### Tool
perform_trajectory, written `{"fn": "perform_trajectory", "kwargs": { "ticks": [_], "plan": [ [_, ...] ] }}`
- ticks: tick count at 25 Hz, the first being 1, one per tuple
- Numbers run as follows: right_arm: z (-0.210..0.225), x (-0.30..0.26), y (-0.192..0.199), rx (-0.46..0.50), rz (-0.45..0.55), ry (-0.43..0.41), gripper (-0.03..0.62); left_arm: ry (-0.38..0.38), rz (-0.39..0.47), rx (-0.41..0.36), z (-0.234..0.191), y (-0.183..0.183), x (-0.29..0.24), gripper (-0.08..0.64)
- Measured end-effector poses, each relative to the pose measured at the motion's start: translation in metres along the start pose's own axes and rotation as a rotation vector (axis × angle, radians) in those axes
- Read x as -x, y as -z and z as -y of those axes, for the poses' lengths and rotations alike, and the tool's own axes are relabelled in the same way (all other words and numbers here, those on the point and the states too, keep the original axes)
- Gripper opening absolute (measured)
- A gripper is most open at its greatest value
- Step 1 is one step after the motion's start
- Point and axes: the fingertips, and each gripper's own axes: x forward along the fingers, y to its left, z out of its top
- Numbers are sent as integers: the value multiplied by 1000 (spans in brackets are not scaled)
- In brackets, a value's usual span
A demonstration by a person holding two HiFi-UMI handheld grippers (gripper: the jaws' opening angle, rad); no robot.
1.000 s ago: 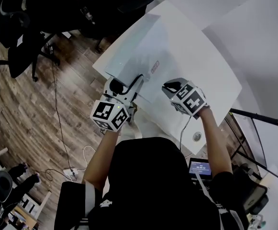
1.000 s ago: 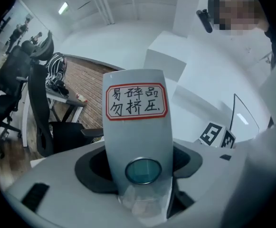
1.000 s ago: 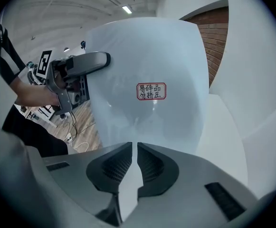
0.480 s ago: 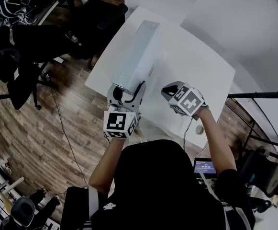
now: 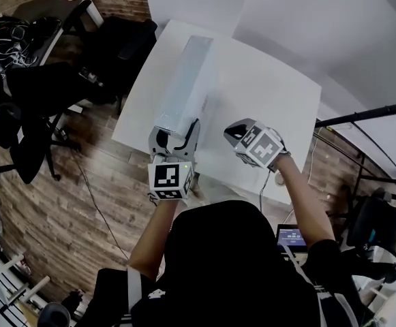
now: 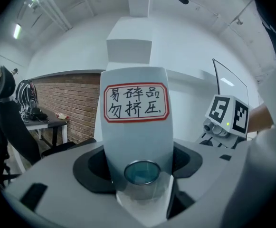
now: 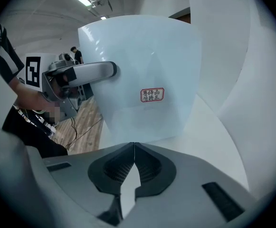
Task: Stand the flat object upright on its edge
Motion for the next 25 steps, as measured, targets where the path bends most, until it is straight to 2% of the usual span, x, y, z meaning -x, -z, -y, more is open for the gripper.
{"fn": "perform_trajectory", "kwargs": {
  "ticks": [4, 15, 25],
  "plan": [
    [11, 3, 9, -20, 1, 37, 41, 47, 2, -65, 15, -2, -9, 298],
    [26, 21, -1, -67, 103, 110, 43, 101, 0, -108, 38, -2, -15, 298],
    [28, 29, 13, -107, 89, 139, 41, 118, -20, -145, 57, -1, -27, 298]
  ]
}}
